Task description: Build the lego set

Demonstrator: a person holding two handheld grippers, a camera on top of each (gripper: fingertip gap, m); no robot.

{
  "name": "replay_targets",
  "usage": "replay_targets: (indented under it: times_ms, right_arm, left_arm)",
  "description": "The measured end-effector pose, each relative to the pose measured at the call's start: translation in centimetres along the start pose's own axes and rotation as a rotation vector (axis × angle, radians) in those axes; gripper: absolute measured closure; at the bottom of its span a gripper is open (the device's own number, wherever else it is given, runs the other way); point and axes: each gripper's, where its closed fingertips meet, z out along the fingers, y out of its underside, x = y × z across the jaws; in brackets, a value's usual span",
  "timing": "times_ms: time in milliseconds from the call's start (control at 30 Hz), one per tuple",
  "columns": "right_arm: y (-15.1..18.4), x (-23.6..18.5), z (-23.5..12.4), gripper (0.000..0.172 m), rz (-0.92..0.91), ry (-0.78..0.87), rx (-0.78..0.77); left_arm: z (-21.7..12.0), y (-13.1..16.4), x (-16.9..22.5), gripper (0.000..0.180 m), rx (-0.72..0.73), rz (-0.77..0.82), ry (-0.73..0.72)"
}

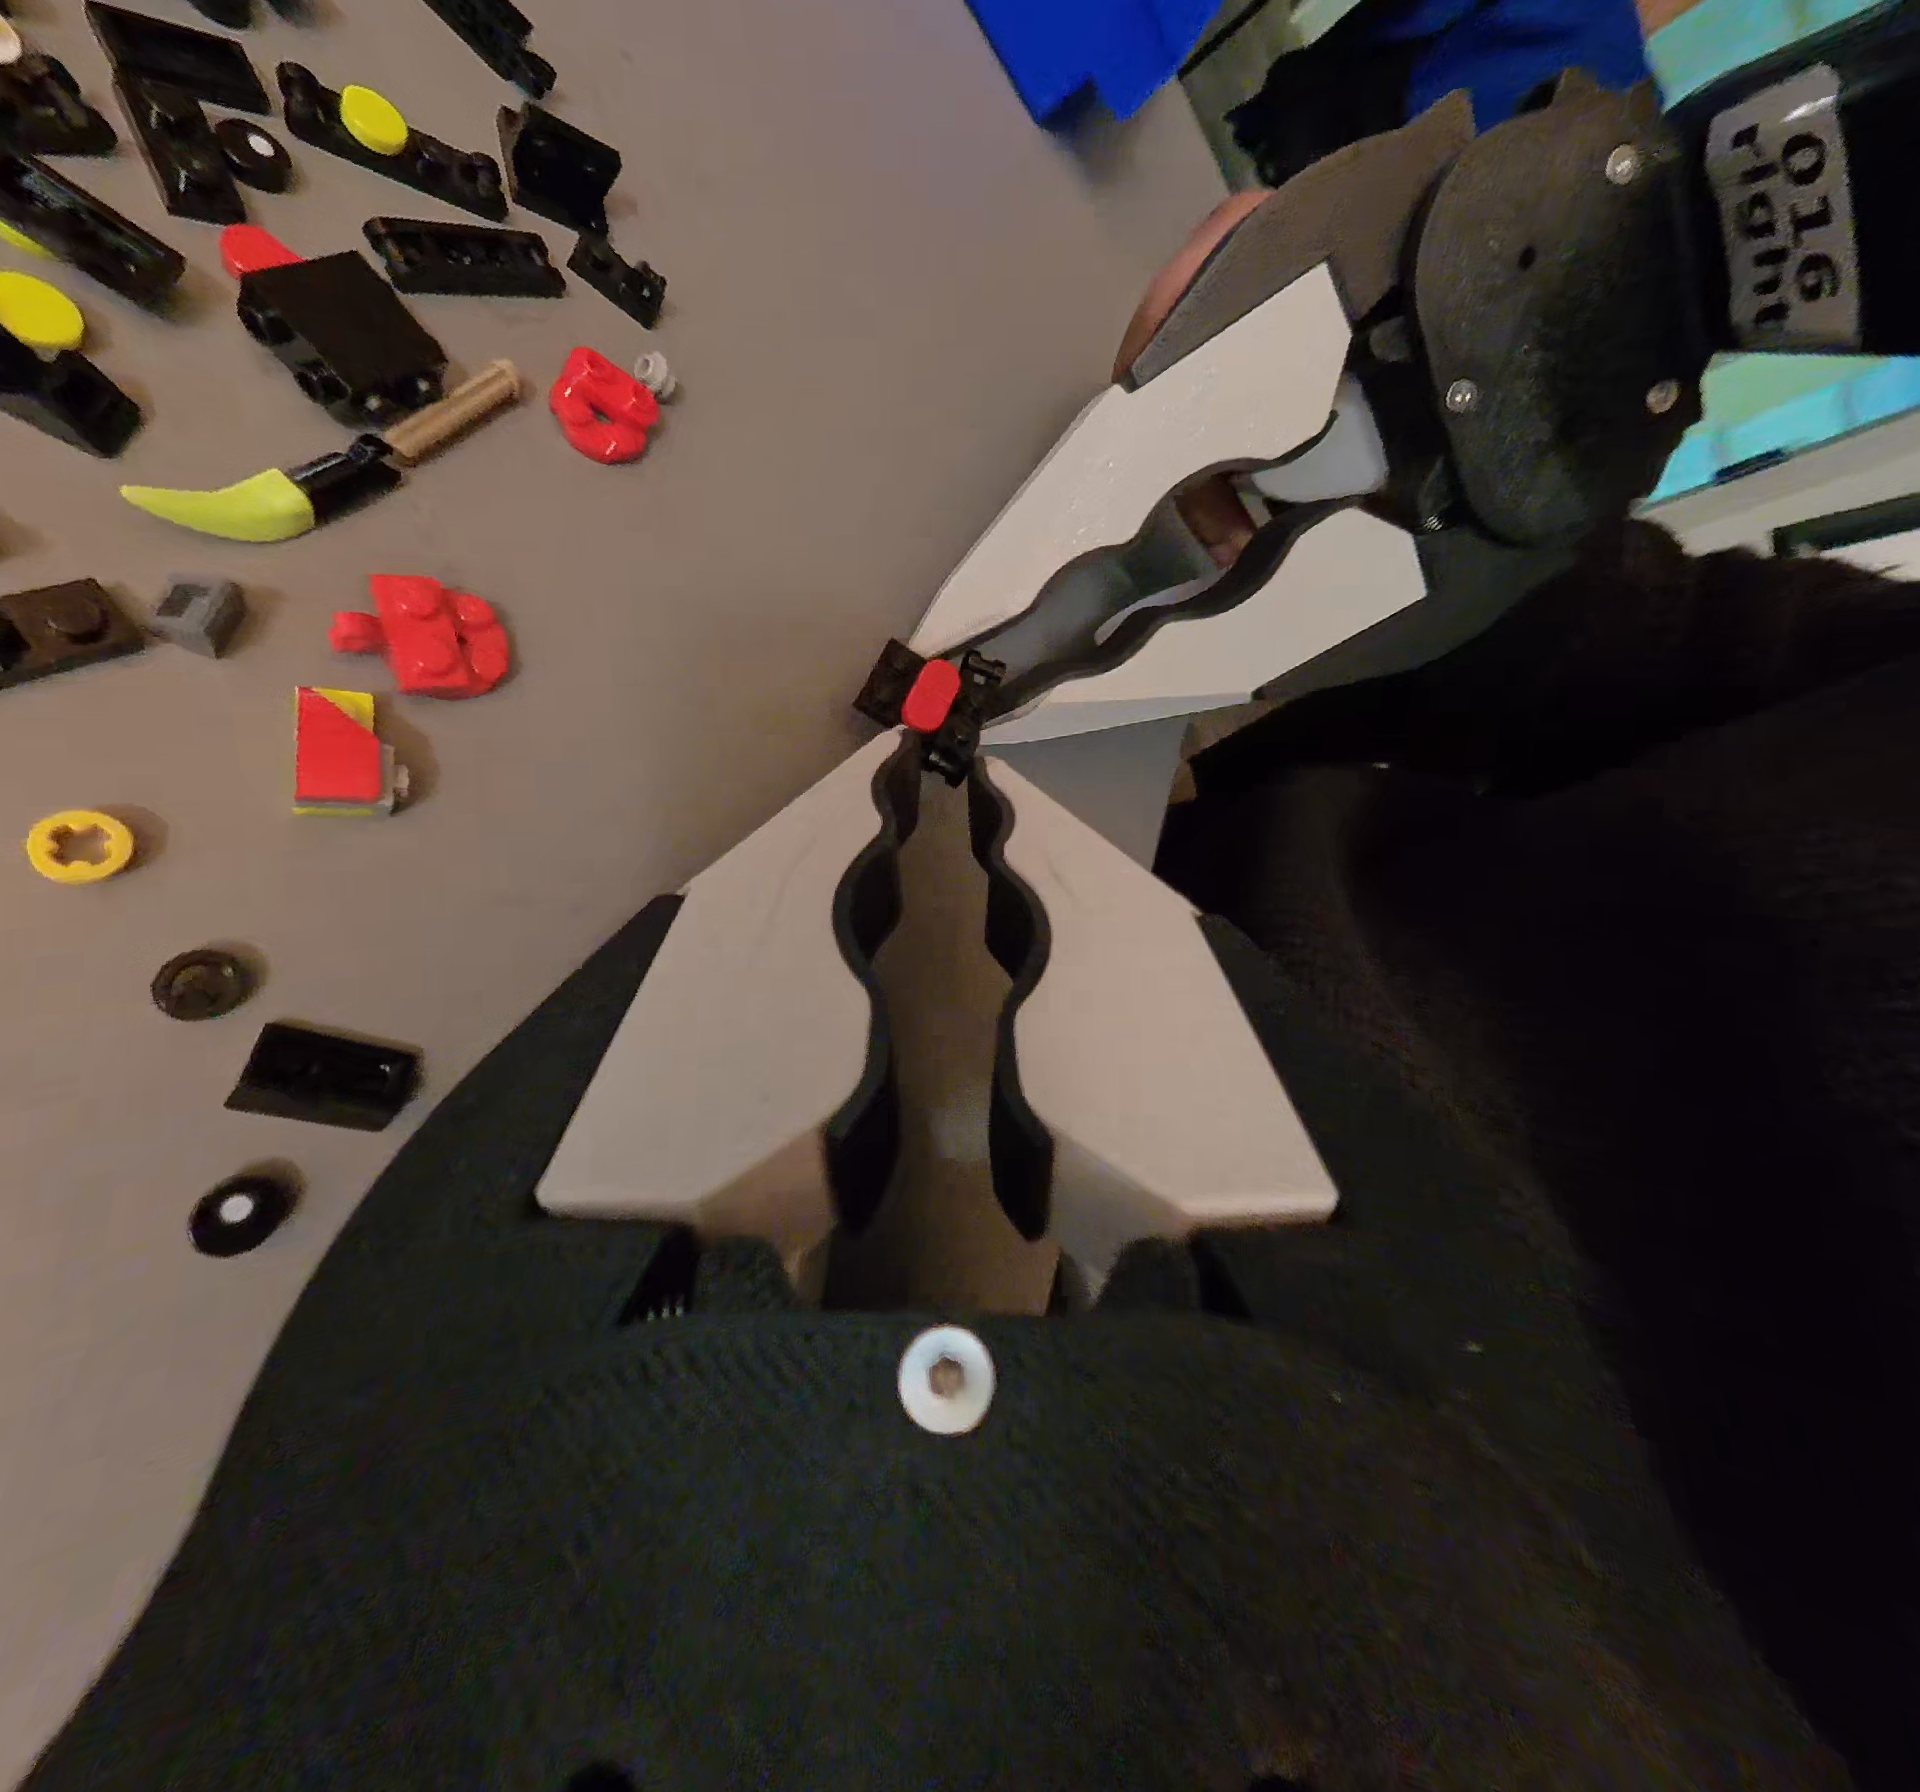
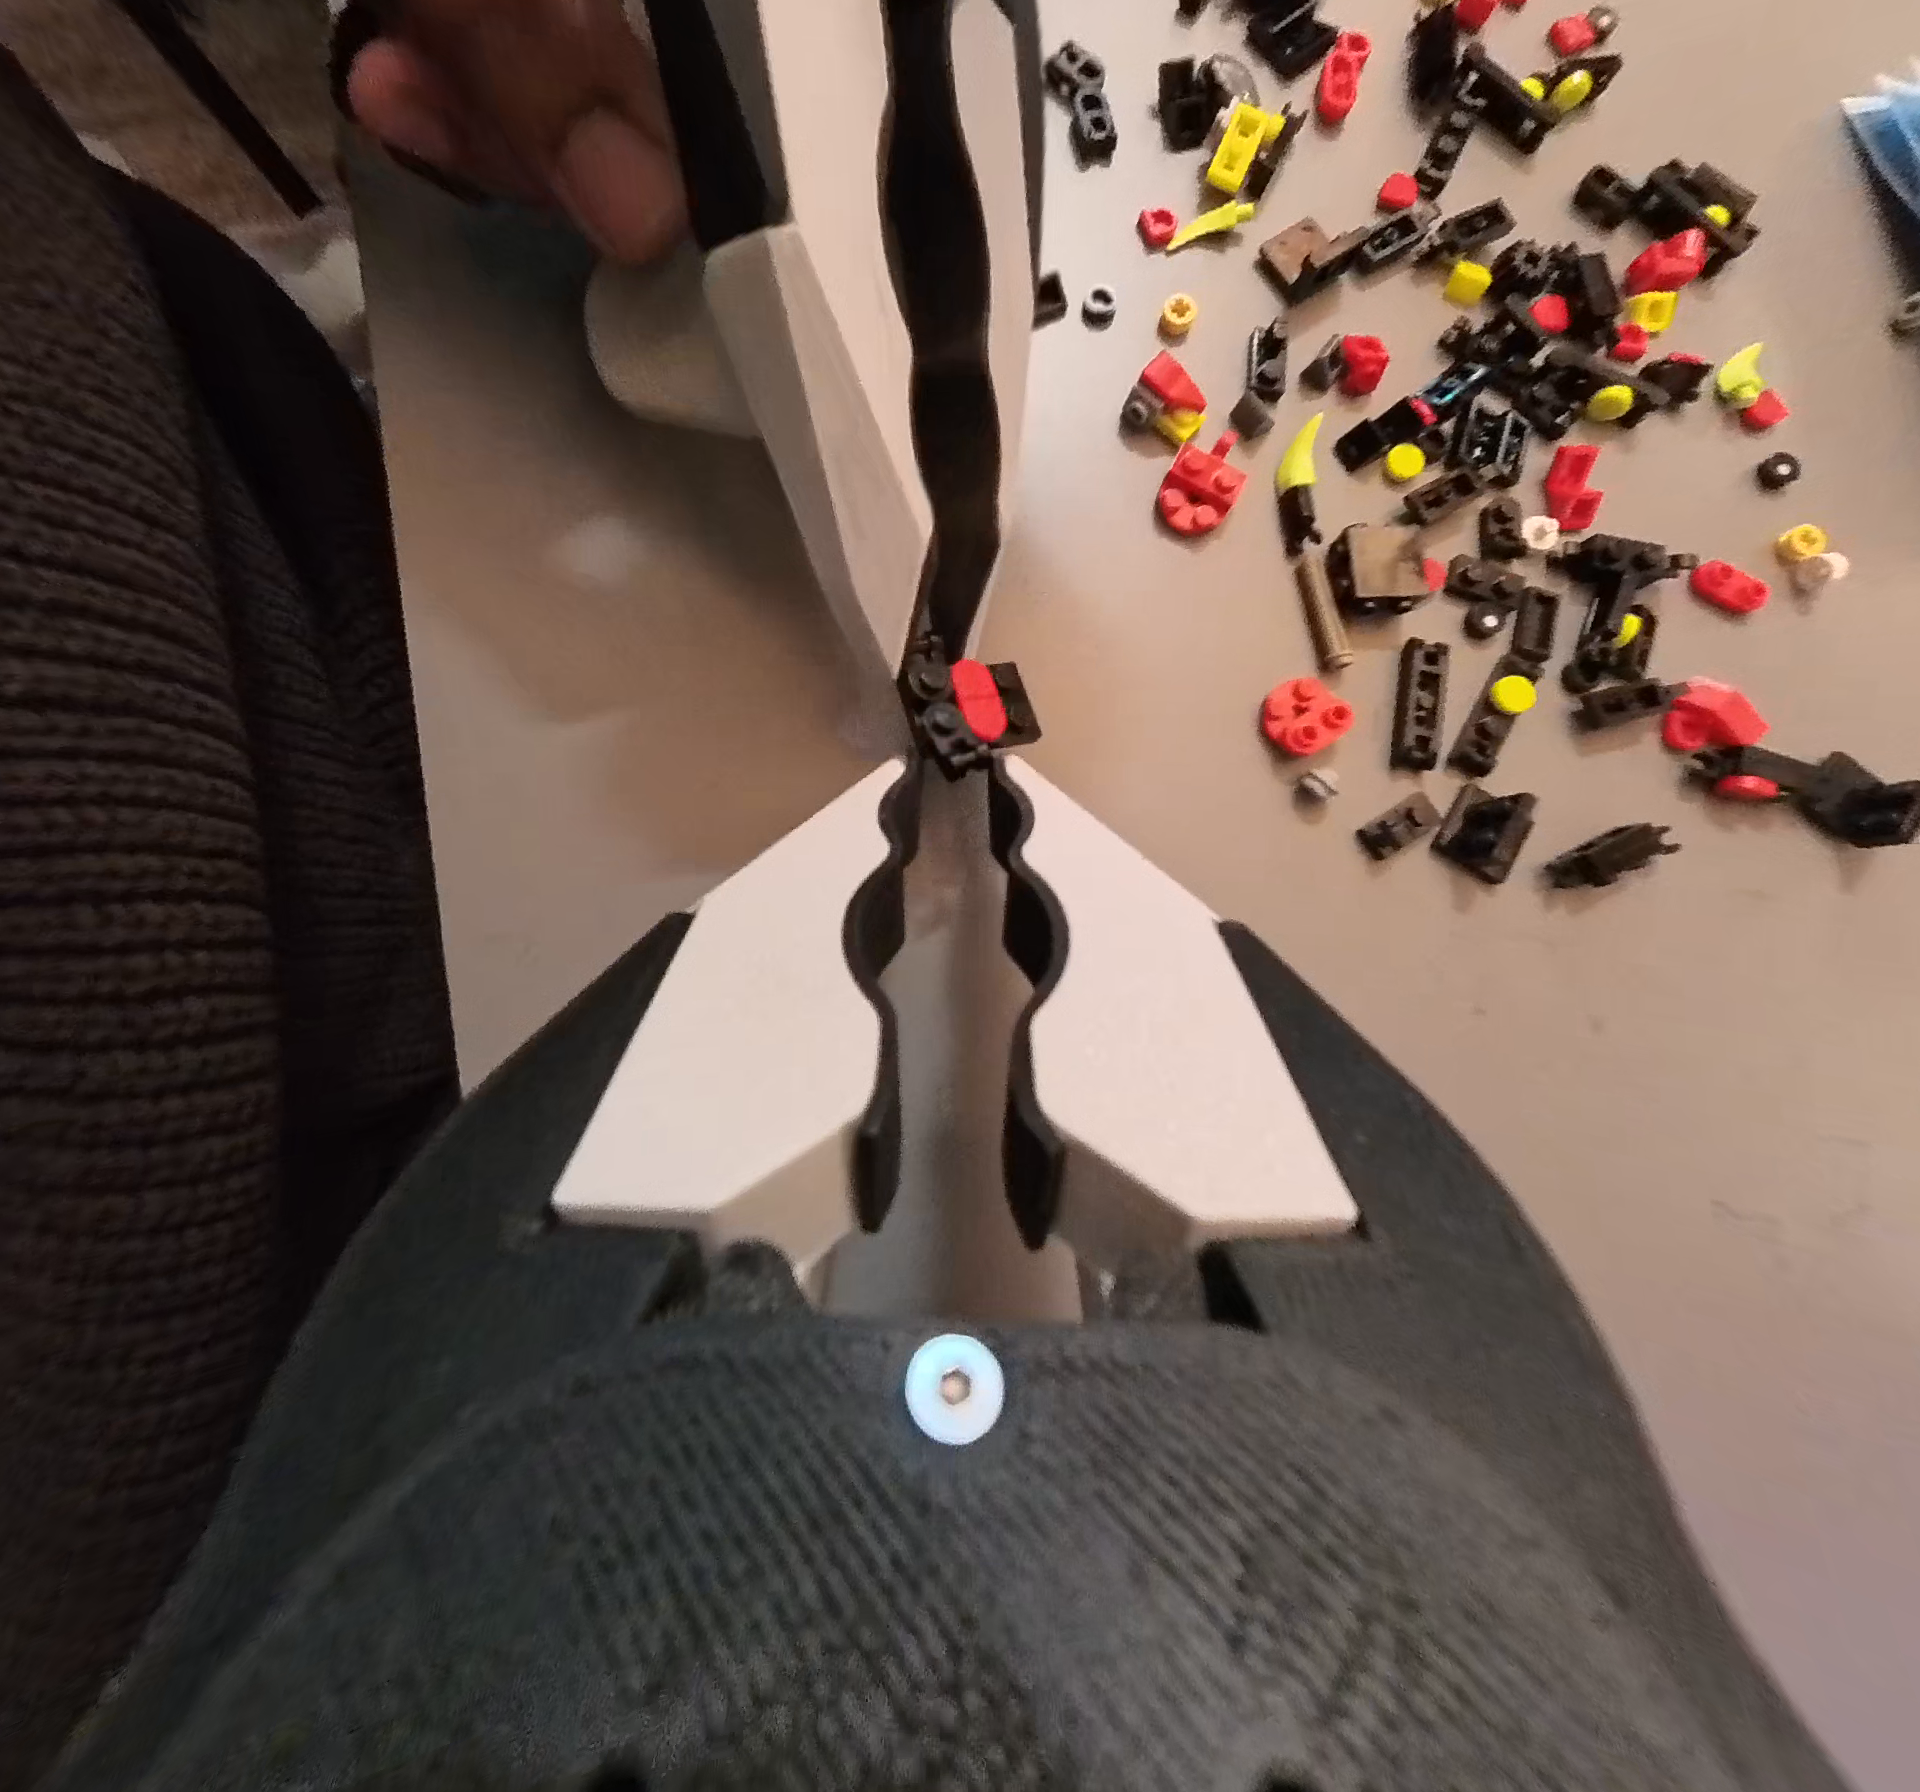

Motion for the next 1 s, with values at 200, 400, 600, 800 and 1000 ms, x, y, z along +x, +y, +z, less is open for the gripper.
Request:
replay_targets:
  times_ms: [200,400,600,800,1000]
  right_arm:
    - [-0.7,0.1,-0.6,0.149,0.044,-0.015,0.058]
    - [-1.6,0.1,-1.1,0.157,0.137,-0.071,0.121]
    - [-0.9,0.0,-0.7,0.161,0.104,-0.057,0.073]
    - [-0.3,-0.3,-0.2,0.162,0.057,-0.036,0.016]
    - [-0.1,-0.4,-0.1,0.163,0.057,-0.034,-0.004]
  left_arm:
    - [-0.3,-0.3,0.2,0.174,0.022,-0.040,0.041]
    - [-0.7,-0.6,0.3,0.174,0.040,-0.059,0.064]
    - [-0.4,-0.1,0.1,0.174,0.012,-0.008,0.017]
    - [0.0,0.5,-0.4,0.174,-0.025,0.044,-0.035]
    - [0.0,0.6,-0.5,0.174,-0.032,0.047,-0.041]
